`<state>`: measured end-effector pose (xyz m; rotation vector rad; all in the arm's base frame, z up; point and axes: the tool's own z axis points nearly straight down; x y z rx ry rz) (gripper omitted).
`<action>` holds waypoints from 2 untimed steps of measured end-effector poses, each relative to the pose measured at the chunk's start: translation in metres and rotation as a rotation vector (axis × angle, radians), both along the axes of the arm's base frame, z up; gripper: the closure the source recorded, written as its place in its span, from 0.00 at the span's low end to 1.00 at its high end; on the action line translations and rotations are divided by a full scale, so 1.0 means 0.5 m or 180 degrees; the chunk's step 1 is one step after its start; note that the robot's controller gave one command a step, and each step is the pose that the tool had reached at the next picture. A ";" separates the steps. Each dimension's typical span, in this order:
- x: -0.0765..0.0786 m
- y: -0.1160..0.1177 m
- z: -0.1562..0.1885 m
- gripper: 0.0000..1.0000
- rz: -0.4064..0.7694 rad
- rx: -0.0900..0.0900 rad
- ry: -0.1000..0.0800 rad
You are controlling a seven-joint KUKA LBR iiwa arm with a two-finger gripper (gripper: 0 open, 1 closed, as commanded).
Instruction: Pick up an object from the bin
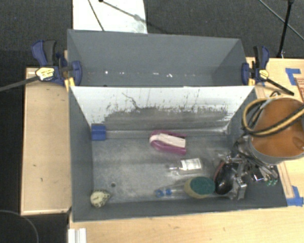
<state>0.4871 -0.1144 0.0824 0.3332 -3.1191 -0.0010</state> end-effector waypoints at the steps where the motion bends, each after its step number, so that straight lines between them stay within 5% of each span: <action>1: 0.006 0.004 0.007 1.00 0.0020 0.0002 -0.0024; 2: 0.021 0.008 0.387 1.00 -0.0038 -0.0007 -0.0050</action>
Offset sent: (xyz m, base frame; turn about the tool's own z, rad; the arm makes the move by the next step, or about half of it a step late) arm 0.0000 0.0000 0.0000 0.0000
